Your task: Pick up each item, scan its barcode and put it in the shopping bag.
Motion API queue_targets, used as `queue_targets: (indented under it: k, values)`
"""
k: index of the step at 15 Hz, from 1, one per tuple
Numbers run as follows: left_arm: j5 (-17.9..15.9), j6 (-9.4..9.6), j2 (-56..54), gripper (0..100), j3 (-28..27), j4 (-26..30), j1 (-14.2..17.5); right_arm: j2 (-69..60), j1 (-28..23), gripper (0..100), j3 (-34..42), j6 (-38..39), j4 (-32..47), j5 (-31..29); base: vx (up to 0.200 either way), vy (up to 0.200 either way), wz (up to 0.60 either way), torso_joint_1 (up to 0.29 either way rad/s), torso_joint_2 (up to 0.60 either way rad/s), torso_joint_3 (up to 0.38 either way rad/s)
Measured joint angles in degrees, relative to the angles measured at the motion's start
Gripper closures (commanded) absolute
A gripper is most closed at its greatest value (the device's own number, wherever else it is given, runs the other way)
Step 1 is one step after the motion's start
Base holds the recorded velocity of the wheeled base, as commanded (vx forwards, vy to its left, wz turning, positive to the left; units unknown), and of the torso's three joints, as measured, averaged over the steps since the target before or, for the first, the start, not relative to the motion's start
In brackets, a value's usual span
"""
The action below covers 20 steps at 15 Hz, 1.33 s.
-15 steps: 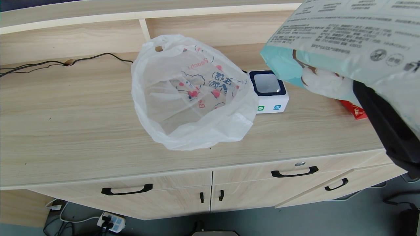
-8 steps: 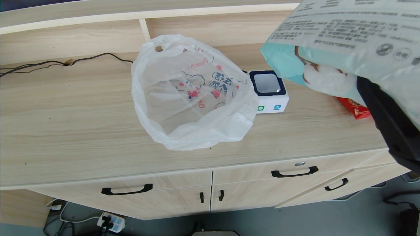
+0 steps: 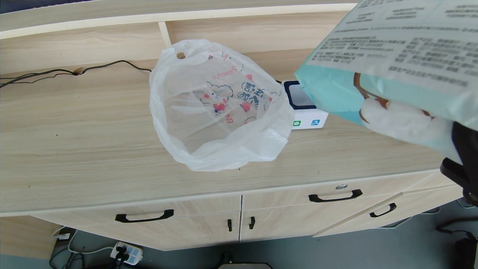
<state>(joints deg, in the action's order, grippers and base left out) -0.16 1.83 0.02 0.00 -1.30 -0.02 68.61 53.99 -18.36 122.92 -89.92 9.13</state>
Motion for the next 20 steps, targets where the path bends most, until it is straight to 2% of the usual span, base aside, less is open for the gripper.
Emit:
queue_targets:
  k: [4, 9, 11, 16, 20]
  values:
    - [0.00, 0.02, 0.00, 0, 0.00, 0.02, 0.00, 0.00, 8.16, 100, 3.49, 0.17, 0.00, 0.00, 0.000, 0.000, 0.00, 0.000, 0.00, 0.000]
    - [-0.02, 0.02, 0.00, 0, 0.00, 0.00, 0.00, 9.03, 12.54, 100, -4.75, 1.35, -0.02, 0.09, 0.000, 0.000, 0.00, 0.000, 0.00, 0.000]
    - [-0.02, 0.00, 0.00, 0, 0.00, 0.00, 0.00, 12.48, 12.81, 100, -7.16, 5.16, -0.02, 0.09, 0.000, 0.000, 0.00, 0.000, 0.00, 0.000]
    - [-0.02, 0.00, 0.00, 0, 0.00, 0.00, 0.02, 15.59, 12.63, 100, -5.42, 8.19, 0.04, 0.09, 0.000, 0.000, 0.00, 0.000, 0.00, 0.000]
    - [-0.02, 0.00, 0.00, 0, 0.00, 0.00, 0.00, 16.07, 7.85, 100, -6.12, 17.64, 0.00, 0.09, 0.000, 0.000, 0.00, 0.000, 0.00, 0.000]
